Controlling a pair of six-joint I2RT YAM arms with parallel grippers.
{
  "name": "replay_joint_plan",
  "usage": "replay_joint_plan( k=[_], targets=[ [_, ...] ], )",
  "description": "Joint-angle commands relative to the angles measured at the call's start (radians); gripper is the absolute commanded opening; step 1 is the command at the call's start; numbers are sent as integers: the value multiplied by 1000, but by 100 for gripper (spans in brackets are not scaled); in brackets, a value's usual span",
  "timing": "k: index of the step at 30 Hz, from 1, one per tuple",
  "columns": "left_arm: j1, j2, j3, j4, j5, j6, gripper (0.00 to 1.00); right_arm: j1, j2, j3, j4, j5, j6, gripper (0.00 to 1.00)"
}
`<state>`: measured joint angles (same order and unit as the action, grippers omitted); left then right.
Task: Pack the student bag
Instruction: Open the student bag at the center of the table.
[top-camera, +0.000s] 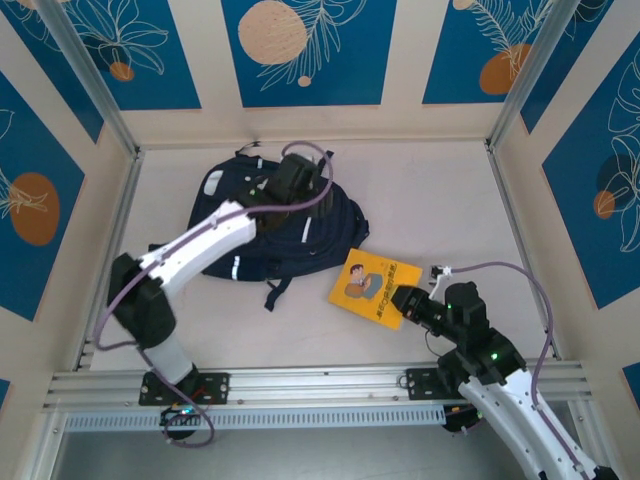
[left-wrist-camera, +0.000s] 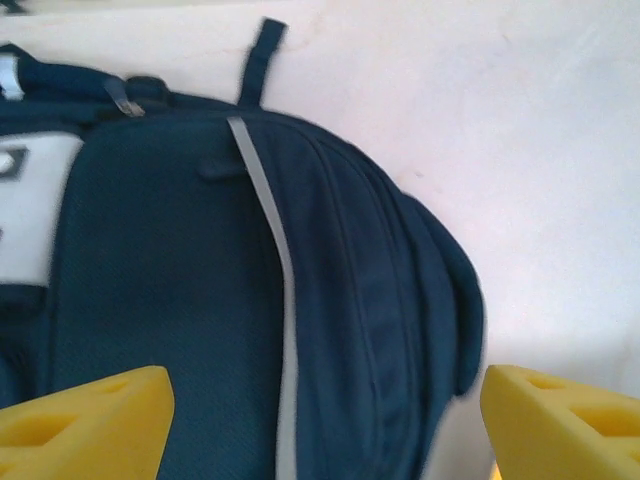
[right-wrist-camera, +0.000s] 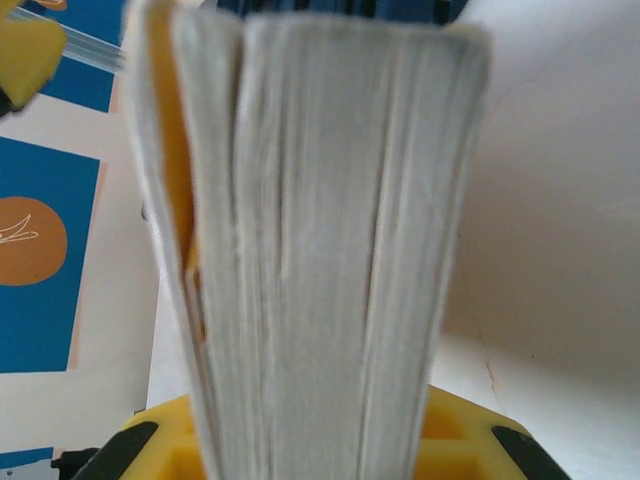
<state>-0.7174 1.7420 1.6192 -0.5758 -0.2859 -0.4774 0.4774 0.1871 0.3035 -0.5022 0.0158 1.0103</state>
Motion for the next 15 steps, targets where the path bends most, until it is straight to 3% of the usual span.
replay_joint_plan(
  k=[1, 8, 12, 15],
  targets=[
    [28, 156, 177, -199, -48, 67, 81, -4, -16, -8, 76, -27, -22, 0],
    [38, 395, 412, -299, 43, 39, 87, -14, -21, -42, 59, -37, -29, 0],
    [36, 464, 445, -325, 3, 17, 86, -23, -26, -69, 68, -51, -8, 0],
    [36, 499, 450, -342, -22, 4, 81, -30, -34, -82, 73, -58, 3, 0]
  ],
)
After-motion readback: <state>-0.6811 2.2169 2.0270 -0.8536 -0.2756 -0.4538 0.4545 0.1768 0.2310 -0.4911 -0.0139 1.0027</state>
